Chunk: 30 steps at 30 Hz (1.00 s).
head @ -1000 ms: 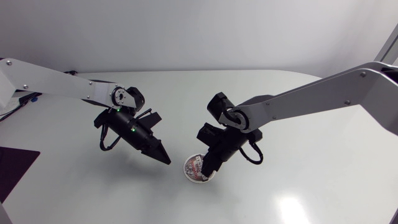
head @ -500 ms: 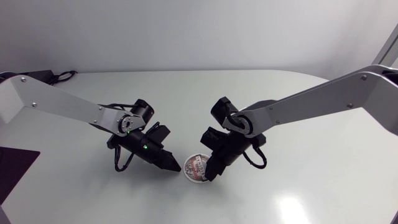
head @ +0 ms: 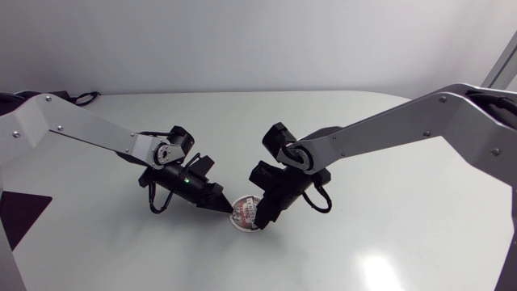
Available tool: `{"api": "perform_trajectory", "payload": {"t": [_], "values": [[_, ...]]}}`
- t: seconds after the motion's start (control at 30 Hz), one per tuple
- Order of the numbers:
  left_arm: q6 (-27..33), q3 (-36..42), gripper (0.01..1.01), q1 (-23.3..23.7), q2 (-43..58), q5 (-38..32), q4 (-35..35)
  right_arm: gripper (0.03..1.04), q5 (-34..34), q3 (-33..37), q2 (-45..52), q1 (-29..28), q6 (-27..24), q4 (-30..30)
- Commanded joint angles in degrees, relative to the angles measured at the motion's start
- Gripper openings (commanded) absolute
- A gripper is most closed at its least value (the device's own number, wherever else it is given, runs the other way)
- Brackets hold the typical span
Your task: Turn the coaster over.
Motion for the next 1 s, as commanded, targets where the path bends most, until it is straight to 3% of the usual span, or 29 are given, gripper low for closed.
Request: {"api": "perform_trajectory", "payload": {"t": [0.0, 0.3, 0.63, 0.97], "values": [[-3.3, 1.9, 0.033, 0.1, 2.2, 1.1, 0.0, 0.04, 1.3, 0.2, 3.8, 0.1, 0.1, -0.6], [-7.4, 2.4, 0.161, 2.4, 1.1, -1.1, 0.3, 0.04, 1.3, 2.0, 4.8, -0.6, -0.7, -1.5], [-8.7, 2.7, 0.159, 4.1, -2.8, -2.4, 0.2, 0.04, 0.8, 1.6, -2.2, -3.4, -2.3, -4.6], [-8.8, 2.5, 0.159, 3.8, -2.6, -3.1, 0.3, 0.04, 0.7, 0.2, -1.5, -4.4, -3.3, -3.6]]}}
